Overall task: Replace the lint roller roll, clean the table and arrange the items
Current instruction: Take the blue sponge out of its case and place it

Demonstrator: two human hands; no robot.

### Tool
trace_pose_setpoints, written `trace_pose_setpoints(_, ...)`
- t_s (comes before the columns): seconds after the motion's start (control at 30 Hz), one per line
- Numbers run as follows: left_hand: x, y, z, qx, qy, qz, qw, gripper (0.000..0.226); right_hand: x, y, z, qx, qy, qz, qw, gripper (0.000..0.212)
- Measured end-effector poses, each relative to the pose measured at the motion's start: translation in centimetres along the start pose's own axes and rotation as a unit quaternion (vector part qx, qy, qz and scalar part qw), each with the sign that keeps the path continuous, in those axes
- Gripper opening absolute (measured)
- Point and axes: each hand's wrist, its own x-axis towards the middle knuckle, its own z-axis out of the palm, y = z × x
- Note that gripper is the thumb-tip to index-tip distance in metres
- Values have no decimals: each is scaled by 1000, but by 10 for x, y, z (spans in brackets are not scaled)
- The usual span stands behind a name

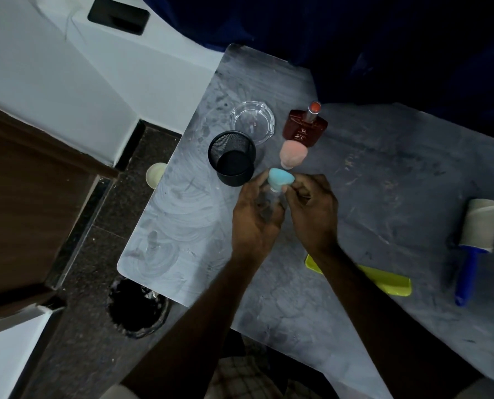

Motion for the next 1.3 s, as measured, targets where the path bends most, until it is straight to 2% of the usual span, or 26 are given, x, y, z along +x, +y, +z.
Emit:
trace_pose_setpoints(0.33,-1,1,-5,11,6,7,1000,58,-4,0,5,22,5,2,1000,21)
trace_pose_setpoints(0.6,-8,8,-8,-3,3,-6,1000,64,-4,3,-1,47,-4,16,999,32)
trace_pose_setpoints(0.77,-37,6,-19,-32,22,-21,999,61,-20,17,-21,61,24,36,997,34)
trace_pose_setpoints(0.87,-62,7,-19,-12,-10,-34,999,55,-42,32,-43,57,34,47,997,31)
trace_pose_setpoints(0.93,-73,10,-15,36,-77,-26,996,49,-61,43,-62,52,33,62,996,28)
trace_pose_setpoints(1.0,-80,16,-5,124,-170,3,978,51,-83,56,-81,50,35,90,994,29)
trace_pose_setpoints(1.1,-86,24,18,273,-287,80,915,62,-113,73,-105,37,35,117,992,32)
trace_pose_setpoints(1.2,-87,25,43,398,-333,143,843,64,-136,88,-124,14,50,126,991,27)
trace_pose_setpoints(1.3,-87,24,60,466,-347,152,799,59,-151,100,-133,26,57,160,985,25)
